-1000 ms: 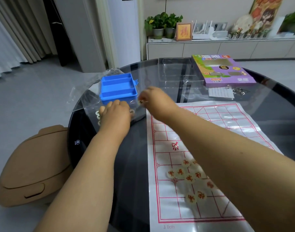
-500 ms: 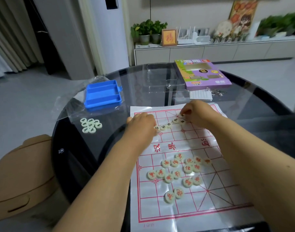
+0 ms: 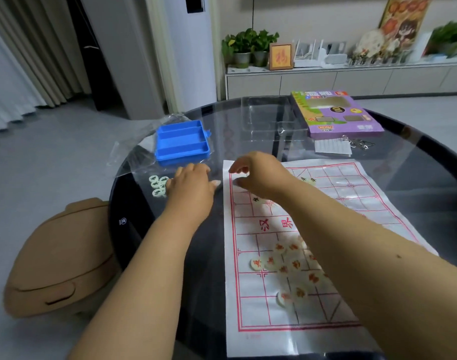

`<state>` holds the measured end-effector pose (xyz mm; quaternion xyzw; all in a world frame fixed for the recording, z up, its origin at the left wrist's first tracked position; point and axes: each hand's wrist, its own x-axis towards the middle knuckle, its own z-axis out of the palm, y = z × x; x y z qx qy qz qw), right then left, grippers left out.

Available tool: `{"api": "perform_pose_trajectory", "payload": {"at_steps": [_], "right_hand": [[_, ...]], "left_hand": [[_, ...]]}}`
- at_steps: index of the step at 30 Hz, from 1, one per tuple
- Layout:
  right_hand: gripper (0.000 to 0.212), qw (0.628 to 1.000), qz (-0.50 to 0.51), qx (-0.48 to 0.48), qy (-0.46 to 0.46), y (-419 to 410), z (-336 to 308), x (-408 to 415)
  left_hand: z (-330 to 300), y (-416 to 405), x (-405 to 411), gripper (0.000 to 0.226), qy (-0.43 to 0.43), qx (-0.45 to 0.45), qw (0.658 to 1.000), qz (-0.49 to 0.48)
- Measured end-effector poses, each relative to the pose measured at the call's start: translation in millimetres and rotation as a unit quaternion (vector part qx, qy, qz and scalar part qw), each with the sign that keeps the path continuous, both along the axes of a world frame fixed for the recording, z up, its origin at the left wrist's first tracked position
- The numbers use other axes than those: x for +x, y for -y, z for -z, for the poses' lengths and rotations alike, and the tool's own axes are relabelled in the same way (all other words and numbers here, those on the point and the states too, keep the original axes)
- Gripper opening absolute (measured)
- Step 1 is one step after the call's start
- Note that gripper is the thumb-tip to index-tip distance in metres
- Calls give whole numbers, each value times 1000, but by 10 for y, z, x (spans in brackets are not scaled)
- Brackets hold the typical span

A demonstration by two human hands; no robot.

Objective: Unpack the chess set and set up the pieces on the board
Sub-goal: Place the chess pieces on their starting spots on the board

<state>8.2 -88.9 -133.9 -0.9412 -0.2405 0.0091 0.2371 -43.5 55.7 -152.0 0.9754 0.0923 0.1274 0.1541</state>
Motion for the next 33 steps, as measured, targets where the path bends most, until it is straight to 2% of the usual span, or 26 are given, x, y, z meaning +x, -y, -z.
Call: {"api": "perform_pose_trajectory", "payload": {"at_steps": [7,10,13,16,21,30,33], "right_hand": [[48,996,-80,-15,-26,-719,163,-43],[59,995,-90,-19,-48,-953,286,-7],[63,995,-69,-49,-55,-1084,359,19],[60,994,-62,-83,-45,-1151,360,33],[47,997,-38,-58,-24,-1153,413,40],[40,996,-59,9,-61,-1042,378,54],[42,996,-64,12,-67,-1028,365,48]], "left_hand": [[41,-643,-128,42,-35,-15,994,-102],[87,-803,-176,48,-45,-24,992,-114],[169,-887,-176,44,-41,-43,993,-102],[227,-930,-131,34,-13,-77,994,-71],[248,-962,-79,19,-3,-108,993,-45],[247,-922,-78,13,-3,-119,993,5],[271,-941,-80,19,-1,-128,992,16]]}}
